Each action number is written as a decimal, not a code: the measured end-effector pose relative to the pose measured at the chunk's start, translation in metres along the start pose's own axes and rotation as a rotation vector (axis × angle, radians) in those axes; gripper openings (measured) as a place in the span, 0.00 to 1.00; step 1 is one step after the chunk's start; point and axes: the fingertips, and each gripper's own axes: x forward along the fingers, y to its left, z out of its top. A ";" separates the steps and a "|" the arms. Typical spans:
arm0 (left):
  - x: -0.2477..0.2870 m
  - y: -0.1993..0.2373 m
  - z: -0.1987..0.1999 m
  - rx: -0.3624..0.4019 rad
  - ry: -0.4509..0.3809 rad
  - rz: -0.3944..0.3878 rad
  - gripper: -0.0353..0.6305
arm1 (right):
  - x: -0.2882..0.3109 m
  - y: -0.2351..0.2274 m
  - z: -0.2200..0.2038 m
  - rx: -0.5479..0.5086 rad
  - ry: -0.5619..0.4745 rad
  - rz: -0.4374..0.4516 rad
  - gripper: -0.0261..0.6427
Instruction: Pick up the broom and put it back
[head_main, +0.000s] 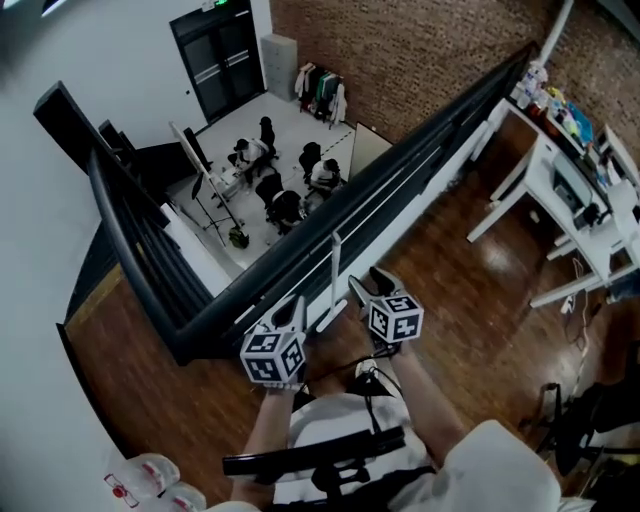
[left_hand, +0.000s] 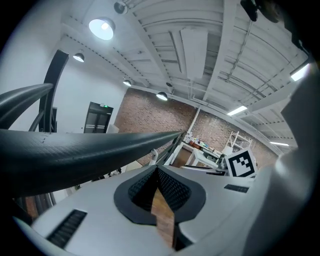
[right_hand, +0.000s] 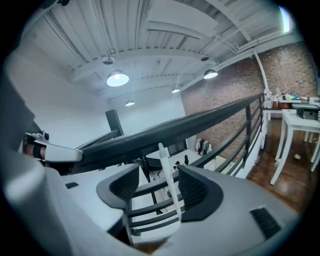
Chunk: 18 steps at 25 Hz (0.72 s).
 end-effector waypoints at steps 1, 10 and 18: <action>0.001 -0.001 0.000 -0.002 0.000 0.010 0.03 | 0.009 -0.004 0.004 -0.006 0.001 0.008 0.46; 0.003 0.001 -0.005 -0.022 -0.006 0.085 0.03 | 0.067 -0.014 0.016 -0.051 0.042 0.067 0.46; -0.004 0.004 -0.009 -0.041 -0.014 0.123 0.03 | 0.107 -0.010 0.005 -0.119 0.118 0.083 0.46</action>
